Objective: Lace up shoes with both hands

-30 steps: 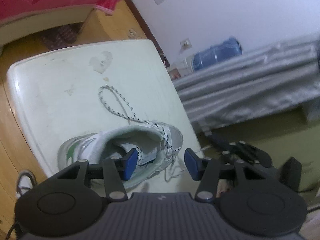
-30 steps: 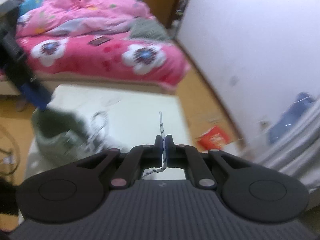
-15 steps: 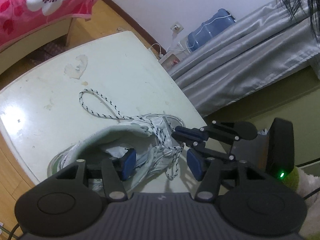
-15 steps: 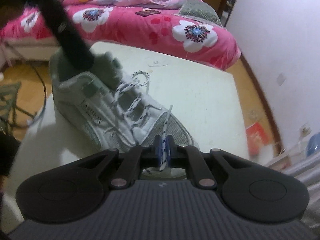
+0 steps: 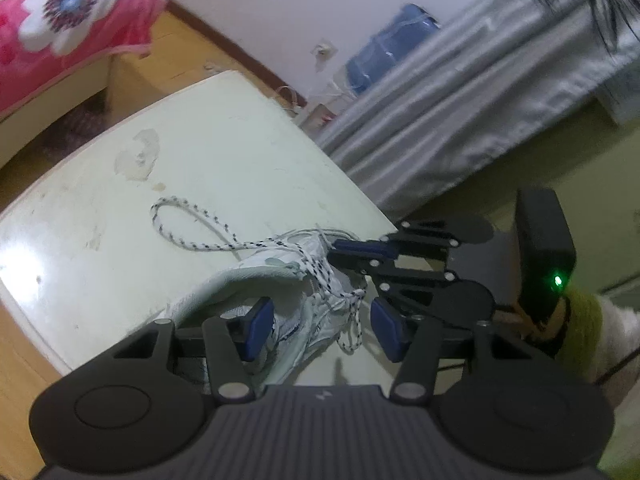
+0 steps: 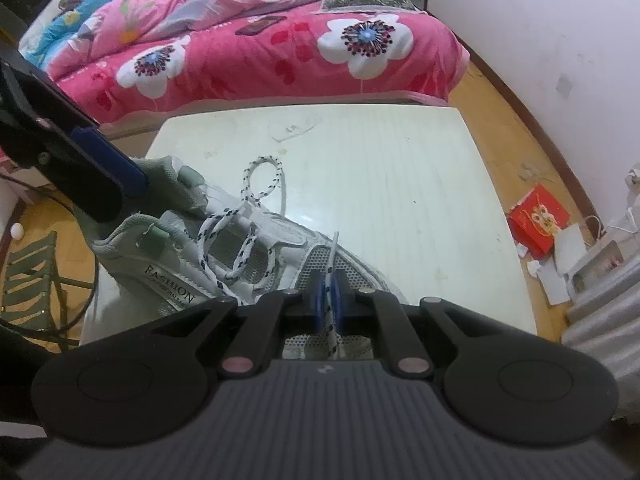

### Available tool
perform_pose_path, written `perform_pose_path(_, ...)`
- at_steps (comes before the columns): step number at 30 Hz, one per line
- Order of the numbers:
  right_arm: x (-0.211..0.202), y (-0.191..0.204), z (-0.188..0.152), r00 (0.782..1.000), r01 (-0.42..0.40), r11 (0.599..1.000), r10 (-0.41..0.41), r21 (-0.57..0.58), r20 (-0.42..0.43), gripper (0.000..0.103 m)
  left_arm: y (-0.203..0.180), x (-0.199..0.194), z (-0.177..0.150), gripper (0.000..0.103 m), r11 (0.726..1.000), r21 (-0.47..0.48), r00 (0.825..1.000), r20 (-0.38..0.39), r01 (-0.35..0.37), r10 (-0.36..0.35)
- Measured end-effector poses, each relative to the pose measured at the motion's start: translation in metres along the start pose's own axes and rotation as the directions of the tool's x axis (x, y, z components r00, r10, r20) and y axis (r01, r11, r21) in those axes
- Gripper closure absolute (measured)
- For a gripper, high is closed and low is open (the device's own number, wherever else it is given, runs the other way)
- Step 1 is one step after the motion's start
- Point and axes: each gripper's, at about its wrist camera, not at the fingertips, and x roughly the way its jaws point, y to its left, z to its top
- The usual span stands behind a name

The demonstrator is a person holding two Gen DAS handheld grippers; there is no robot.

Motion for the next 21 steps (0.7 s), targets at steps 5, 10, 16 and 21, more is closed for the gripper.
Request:
perform_pose_path(5,-0.004,0.007,0.003,0.999,0.052,0.998,-0.052,0.034,-0.002,0.101,-0.010,0.003,-0.002,0.061,0.984,0.177,0.999,-0.032,-0.031,0.037)
perform_pose_path(10,-0.035,0.006,0.002,0.976,0.196,0.974,-0.205,0.116,0.071,0.101,-0.010,0.006,-0.006,0.063,0.972,0.233,0.998,-0.060,0.035,-0.022)
perform_pose_path(16,-0.085,-0.008,-0.003,0.885,0.408,0.891,-0.440,0.200,0.153,0.101,-0.016,0.016,-0.005,0.067,0.957,0.291,0.996,-0.088,0.025,0.001)
perform_pose_path(21,-0.126,-0.019,-0.006,0.761,0.557,0.781,-0.616,0.282,0.203,0.101,-0.017,0.027,-0.001,0.069,0.961,0.277,0.996,-0.084,-0.005,0.029)
